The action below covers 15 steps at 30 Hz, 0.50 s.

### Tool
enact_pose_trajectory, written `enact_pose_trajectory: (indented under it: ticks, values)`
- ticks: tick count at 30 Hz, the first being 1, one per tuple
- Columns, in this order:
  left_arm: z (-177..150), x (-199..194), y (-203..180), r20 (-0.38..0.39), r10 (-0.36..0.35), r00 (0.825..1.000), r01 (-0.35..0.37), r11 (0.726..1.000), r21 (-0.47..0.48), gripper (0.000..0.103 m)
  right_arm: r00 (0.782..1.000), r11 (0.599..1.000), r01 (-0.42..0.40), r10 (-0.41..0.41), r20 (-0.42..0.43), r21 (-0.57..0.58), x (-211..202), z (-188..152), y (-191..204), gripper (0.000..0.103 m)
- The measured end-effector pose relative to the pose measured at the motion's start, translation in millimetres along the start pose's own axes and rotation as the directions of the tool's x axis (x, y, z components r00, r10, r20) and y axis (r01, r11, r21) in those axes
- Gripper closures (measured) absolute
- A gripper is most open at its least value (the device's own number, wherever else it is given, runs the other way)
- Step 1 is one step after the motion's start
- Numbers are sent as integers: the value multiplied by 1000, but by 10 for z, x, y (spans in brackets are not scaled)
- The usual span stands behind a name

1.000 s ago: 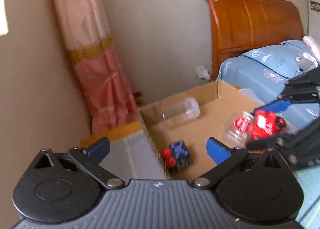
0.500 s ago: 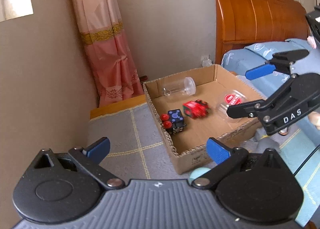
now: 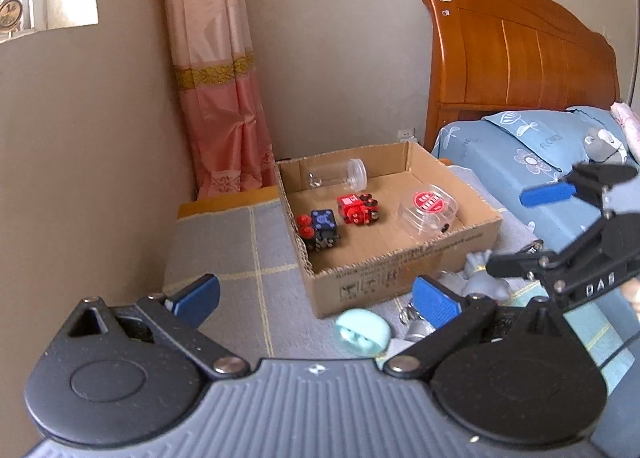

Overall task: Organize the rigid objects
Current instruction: 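Carry the toy robot and red train into the cardboard box and release both, then move the right gripper to the correction tape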

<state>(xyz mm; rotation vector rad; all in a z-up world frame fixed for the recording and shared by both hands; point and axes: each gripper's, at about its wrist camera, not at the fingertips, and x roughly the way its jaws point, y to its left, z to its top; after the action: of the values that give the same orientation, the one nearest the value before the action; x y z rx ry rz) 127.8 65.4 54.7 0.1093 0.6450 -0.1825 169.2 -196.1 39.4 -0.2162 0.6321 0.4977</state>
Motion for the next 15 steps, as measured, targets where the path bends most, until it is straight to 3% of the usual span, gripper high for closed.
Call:
enact_pose_trajectory:
  ticks: [6,9,15]
  values:
    - [-265,-36,-111,68,23,997,-24,1000,15,1,999,999,39,-39,-39,11,-117,-465,16,0]
    - [-403,15,-145,43,-37,998,37,999,-4,1,994,997,73,-73,-84,4,-144,-750,9,0]
    - [-674,209,-278,-41,-92,995,91,996,-13,1,981,990,129,-119,-155,60,-179,-1195,-182,0]
